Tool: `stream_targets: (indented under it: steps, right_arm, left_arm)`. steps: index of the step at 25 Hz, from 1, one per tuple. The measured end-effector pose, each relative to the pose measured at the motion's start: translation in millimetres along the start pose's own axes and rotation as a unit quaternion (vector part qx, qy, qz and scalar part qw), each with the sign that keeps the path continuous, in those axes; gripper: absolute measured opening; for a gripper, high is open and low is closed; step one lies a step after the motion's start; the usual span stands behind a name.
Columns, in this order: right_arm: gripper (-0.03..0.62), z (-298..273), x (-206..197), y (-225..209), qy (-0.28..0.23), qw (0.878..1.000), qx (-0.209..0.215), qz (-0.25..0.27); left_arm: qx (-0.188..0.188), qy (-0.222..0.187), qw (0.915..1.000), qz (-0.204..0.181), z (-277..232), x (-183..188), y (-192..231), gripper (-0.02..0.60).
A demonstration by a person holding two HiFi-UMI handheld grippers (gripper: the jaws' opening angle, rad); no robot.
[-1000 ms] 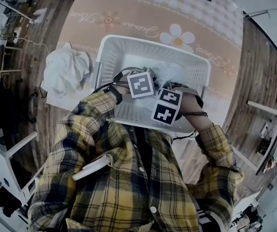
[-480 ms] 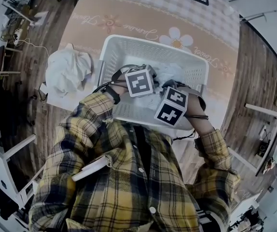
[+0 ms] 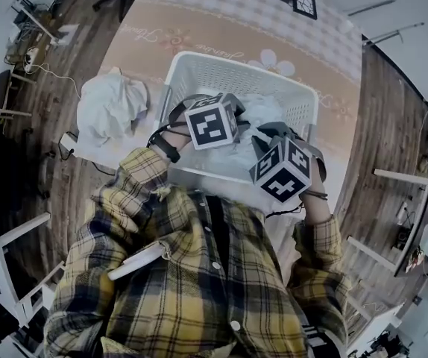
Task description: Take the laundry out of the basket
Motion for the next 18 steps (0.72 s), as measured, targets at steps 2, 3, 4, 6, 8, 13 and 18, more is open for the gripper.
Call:
stream_targets:
  steps: [2,3,4,6,8,13,18]
  right_arm:
    - [0.078,13.3,4.5,0.5,-0.018,1.000,-0.019,-0.010]
    - [0.078,20.6,7.1,0.4,-0.028,0.999,-0.029,-0.015]
    - [0.078,28.5,9.8,0.1,-0.039,0.998,-0.038,-0.020]
    - [0.078,45.6,15.7,-1.1,-0.064,0.996,-0.055,-0.030]
    - [0.078,63.9,22.5,-3.5,-0.092,0.992,-0.070,-0.044]
    - [0.077,103.2,45.9,-6.3,-0.164,0.978,-0.109,-0.064]
    - [0.077,128.7,74.0,-3.5,-0.220,0.966,-0.126,-0.051]
  left_arm:
    - [0.016,-0.009,0.9998,-0.009,13.3,7.1,-3.9,0.080]
    - [0.024,-0.015,0.9995,-0.013,20.6,11.1,-5.9,0.080]
    - [0.031,-0.020,0.9992,-0.016,28.5,15.5,-8.3,0.080]
    - [0.044,-0.031,0.9984,-0.019,45.7,24.5,-12.8,0.080]
    - [0.060,-0.045,0.9971,-0.016,64.6,33.6,-16.4,0.080]
    - [0.110,-0.080,0.9907,0.001,113.9,50.4,-23.3,0.080]
    - [0.155,-0.102,0.9826,0.010,158.0,54.6,-29.8,0.078]
Point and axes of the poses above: the fingertips, and each gripper's own axes: z backward along the fingers, y to its left, x out of its top, the point moved 6 cm from there along z, backward along the fingers, and after that the axes turned 1 degree about -x, right-handed, at the moved point
